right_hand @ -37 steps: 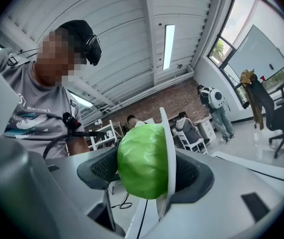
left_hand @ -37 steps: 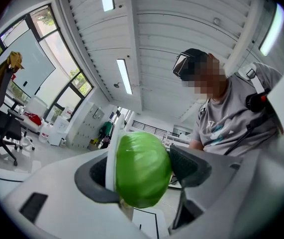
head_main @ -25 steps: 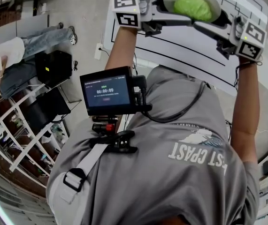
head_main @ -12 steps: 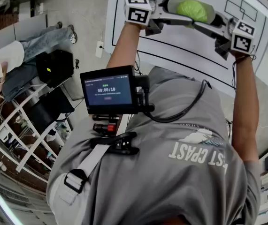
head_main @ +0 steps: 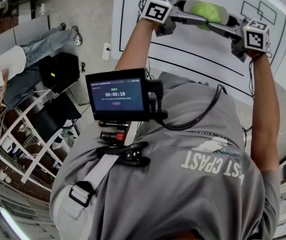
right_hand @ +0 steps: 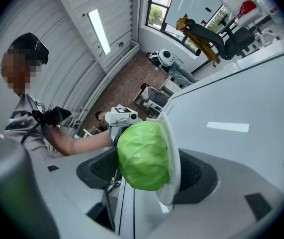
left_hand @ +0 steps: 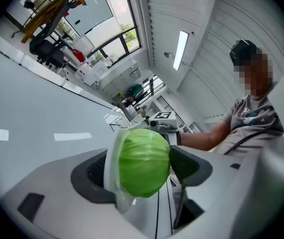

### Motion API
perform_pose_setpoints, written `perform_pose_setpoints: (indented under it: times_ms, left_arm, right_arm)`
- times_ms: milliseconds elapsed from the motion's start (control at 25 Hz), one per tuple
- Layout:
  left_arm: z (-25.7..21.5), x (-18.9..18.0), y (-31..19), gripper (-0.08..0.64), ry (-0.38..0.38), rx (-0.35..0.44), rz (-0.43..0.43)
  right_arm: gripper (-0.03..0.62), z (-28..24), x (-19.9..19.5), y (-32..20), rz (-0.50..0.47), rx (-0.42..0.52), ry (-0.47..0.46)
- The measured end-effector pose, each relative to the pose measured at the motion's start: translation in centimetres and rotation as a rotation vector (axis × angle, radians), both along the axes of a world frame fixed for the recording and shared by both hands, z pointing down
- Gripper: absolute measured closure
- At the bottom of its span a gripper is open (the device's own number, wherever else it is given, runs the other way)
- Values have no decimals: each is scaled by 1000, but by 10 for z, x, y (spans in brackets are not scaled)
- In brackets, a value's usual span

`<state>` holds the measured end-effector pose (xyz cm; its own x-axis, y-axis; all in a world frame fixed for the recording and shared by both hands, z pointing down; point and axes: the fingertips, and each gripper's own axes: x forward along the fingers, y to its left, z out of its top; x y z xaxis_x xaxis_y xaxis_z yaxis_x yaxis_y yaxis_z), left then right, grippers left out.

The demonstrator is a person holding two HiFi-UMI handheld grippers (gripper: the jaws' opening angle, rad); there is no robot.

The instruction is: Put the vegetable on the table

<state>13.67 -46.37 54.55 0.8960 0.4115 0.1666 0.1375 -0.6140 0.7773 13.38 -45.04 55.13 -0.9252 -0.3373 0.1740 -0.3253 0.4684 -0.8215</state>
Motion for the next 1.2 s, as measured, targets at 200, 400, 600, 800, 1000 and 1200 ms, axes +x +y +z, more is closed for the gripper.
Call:
perform_pose_setpoints:
  times_ms: [200, 400, 600, 800, 1000, 1200]
  left_arm:
    - [23, -7, 9, 218, -91, 21, 34]
    - [26, -4, 3, 218, -110, 22, 8]
    - [29, 7, -11, 216, -151, 44, -1]
    - [36, 3, -13, 209, -182, 24, -30]
    - [53, -4, -17, 180, -271, -9, -73]
    - [64, -8, -30, 166, -353, -11, -152]
  right_arm:
    - [279, 25, -4, 12, -52, -36, 104]
    - [278, 29, 1, 8, -27, -99, 89]
    - [272, 35, 16, -4, -22, -135, 133]
    - [268, 38, 14, -6, 5, -187, 113]
    - [265, 51, 16, -3, 43, -314, 159]
    - [261, 60, 24, -10, 130, -379, 185]
